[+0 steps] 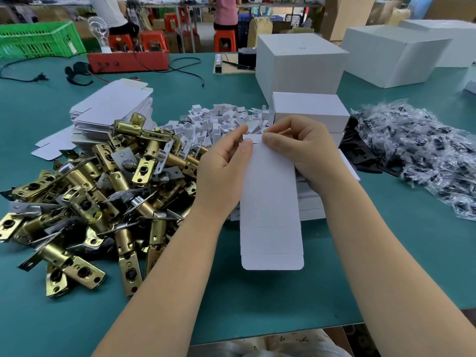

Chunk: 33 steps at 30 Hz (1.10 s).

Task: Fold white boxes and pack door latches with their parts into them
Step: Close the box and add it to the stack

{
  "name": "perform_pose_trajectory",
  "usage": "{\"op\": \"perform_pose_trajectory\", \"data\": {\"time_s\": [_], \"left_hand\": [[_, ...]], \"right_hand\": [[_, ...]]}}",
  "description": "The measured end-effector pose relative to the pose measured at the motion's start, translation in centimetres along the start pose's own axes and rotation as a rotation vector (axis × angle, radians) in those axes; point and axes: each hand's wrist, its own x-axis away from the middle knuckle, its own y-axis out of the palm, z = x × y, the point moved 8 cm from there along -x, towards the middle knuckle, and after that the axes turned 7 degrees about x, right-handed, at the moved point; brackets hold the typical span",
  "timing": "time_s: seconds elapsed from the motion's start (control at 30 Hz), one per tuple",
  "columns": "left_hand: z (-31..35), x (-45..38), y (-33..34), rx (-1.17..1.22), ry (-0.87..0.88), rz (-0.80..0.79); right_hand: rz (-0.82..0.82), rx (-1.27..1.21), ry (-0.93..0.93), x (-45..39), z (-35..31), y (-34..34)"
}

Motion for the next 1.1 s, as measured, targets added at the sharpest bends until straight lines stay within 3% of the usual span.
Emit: {"op": "perform_pose_trajectory", "data": {"time_s": [0.23,0.4,0.5,0.6,0.73,0.9,1.1], "left_hand": [[-1.5,0.5,-0.4,0.218,-0.275,0.167],[-1.8,0.9,-1.1,0.184,-0.344,0.262],[-1.3,0.9,-0.9,0.200,-0.297,0.253],[-0.9,0.9,-0.1,0.281,-0.303,0.149],[-1.2,1.4,1.8,0.229,-0.463,-0.178],[-0.4,1.5,1.8,0.066,-0.390,-0.373],[-0.1,1.3,1.8,0.090,-0.329,-0.405]], "right_hand": [[-0.042,0.152,-0.076,0.0,-0.4,0.7],[-0.069,0.193,-0.089,0.0,-0.3,1.0],[-0.071,0.198,-0.065,-0.1,-0.2,1.0],[0.002,0.091,0.002,-0.2,0.2,0.2],[0.137,-0.064,0.061,0.1,0.4,-1.0],[-0.202,-0.116,0.177,0.3,0.8,1.0],[-0.320,-0.080,0.199,0.3,1.2,1.8]]}}
